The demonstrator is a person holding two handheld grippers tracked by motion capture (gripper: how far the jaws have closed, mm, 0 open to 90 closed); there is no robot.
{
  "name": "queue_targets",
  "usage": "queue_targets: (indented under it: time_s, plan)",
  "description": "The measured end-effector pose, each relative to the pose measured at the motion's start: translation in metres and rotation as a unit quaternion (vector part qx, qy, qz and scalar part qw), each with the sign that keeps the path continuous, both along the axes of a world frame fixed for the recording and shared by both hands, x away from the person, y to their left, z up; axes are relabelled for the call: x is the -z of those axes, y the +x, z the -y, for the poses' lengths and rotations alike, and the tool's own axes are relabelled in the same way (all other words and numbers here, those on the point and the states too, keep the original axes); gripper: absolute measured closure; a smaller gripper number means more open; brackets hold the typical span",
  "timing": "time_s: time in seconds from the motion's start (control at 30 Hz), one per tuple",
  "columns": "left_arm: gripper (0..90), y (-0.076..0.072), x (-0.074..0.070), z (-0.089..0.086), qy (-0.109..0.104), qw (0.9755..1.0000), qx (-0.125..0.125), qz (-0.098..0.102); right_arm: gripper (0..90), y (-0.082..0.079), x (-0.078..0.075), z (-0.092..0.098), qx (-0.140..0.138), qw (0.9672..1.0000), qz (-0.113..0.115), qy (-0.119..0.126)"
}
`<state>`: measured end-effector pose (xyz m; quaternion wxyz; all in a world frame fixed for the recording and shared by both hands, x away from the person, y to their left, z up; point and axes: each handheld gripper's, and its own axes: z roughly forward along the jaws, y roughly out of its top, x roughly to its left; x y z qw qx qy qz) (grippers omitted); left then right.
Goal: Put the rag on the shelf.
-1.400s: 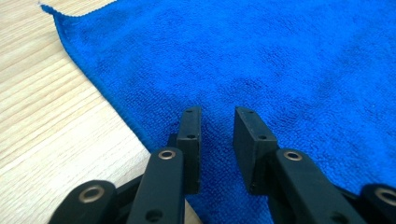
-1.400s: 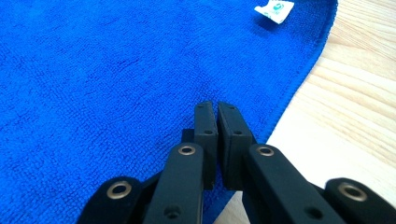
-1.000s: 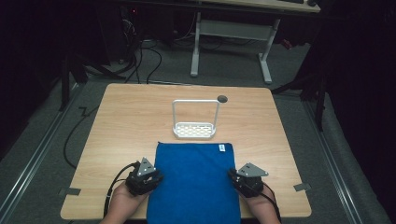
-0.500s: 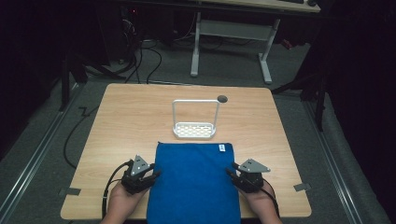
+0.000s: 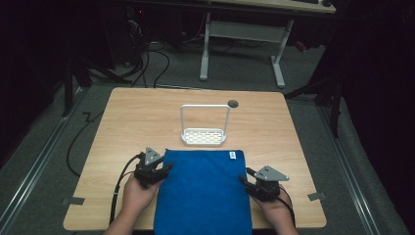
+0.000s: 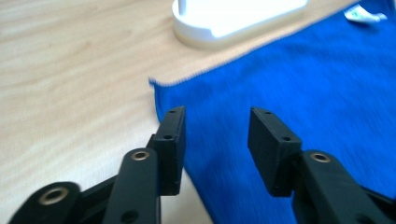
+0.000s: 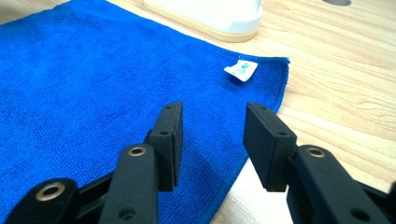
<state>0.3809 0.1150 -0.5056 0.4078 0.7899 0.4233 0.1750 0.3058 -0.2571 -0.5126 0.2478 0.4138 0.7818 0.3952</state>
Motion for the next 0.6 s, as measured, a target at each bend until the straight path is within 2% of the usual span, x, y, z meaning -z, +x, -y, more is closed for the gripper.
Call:
queue_targets:
  time_s: [0.03, 0.07, 0.1, 0.13, 0.27, 0.33, 0.43, 0.47, 0.5, 0.6]
  plan:
    - [53.9, 0.0, 0.0, 0.0, 0.0, 1.0, 0.0, 0.0, 57.2, 0.0, 0.0, 0.0, 0.0, 1.0, -0.003, 0.001]
    - [53.2, 0.009, -0.003, 0.006, 0.004, 1.0, 0.003, 0.001, 55.7, 0.0, 0.0, 0.0, 0.0, 1.0, -0.004, 0.001]
    - [53.0, 0.009, -0.003, 0.006, 0.004, 1.0, 0.003, 0.001, 55.0, 0.001, 0.0, -0.001, 0.002, 1.0, -0.005, 0.001]
    - [52.3, 0.015, -0.003, 0.011, 0.019, 0.9997, 0.002, 0.016, 54.5, 0.001, 0.0, -0.001, 0.004, 1.0, -0.005, 0.002]
    - [53.9, 0.022, 0.001, 0.009, 0.03, 0.9994, -0.005, 0.016, 50.7, 0.003, 0.0, 0.0, 0.007, 1.0, -0.004, 0.002]
    - [55.7, 0.029, 0.008, -0.001, 0.022, 0.9996, -0.015, 0.003, 48.6, 0.003, 0.0, 0.001, 0.009, 0.9999, -0.005, 0.002]
    - [56.4, 0.034, 0.01, -0.007, 0.023, 0.9994, -0.024, 0.0, 47.2, 0.004, 0.0, 0.001, 0.014, 0.9999, -0.004, 0.005]
    - [56.5, 0.039, 0.011, -0.014, 0.01, 0.9996, -0.027, -0.008, 46.6, 0.005, 0.0, 0.002, 0.016, 0.9998, -0.006, 0.005]
    - [56.6, 0.039, 0.011, -0.014, 0.01, 0.9996, -0.027, -0.008, 46.0, 0.006, 0.0, 0.002, 0.018, 0.9998, -0.008, 0.008]
    - [57.0, 0.047, 0.017, -0.019, -0.016, 0.9992, -0.027, -0.025, 44.7, 0.008, -0.002, 0.001, 0.021, 0.9996, -0.004, 0.017]
